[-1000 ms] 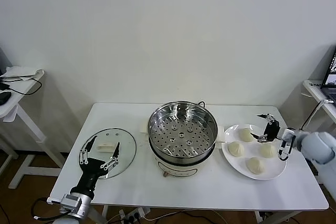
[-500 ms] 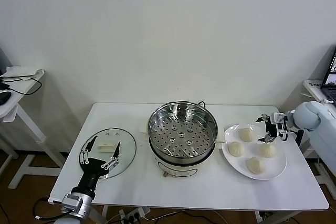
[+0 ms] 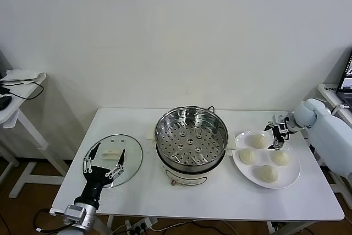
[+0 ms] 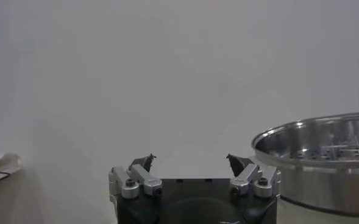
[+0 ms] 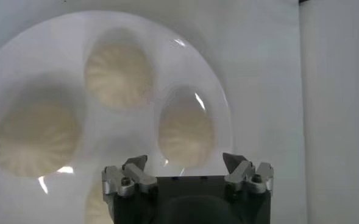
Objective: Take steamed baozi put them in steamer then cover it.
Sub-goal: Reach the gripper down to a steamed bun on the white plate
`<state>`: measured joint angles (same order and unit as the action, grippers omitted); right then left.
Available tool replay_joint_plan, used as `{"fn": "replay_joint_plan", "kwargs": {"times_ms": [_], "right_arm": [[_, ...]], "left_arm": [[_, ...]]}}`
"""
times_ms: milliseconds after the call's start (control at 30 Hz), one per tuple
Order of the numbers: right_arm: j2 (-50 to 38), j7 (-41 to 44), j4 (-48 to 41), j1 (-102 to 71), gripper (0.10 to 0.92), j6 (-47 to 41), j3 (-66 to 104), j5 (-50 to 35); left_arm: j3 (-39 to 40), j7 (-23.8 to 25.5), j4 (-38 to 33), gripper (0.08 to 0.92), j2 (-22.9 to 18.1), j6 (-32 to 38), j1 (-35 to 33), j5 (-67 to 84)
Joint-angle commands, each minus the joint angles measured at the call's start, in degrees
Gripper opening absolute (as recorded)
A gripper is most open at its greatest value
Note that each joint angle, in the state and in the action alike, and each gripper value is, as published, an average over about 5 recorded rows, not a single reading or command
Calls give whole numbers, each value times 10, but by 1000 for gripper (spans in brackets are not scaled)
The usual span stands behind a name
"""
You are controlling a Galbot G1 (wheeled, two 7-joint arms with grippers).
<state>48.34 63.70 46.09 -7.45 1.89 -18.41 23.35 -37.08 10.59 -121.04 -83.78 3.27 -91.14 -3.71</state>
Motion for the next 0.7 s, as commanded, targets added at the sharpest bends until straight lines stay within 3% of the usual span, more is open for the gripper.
{"fn": "replay_joint_plan", "kwargs": {"times_ms": [33, 700], "right_arm": [[45, 5, -59, 12, 823, 6, 20, 36], [66, -3, -81, -2, 822, 22, 61, 80]], "left_arm": [[2, -1, 2, 823, -1, 2, 0, -5], [7, -1, -3, 823, -3, 9, -6, -19]]}}
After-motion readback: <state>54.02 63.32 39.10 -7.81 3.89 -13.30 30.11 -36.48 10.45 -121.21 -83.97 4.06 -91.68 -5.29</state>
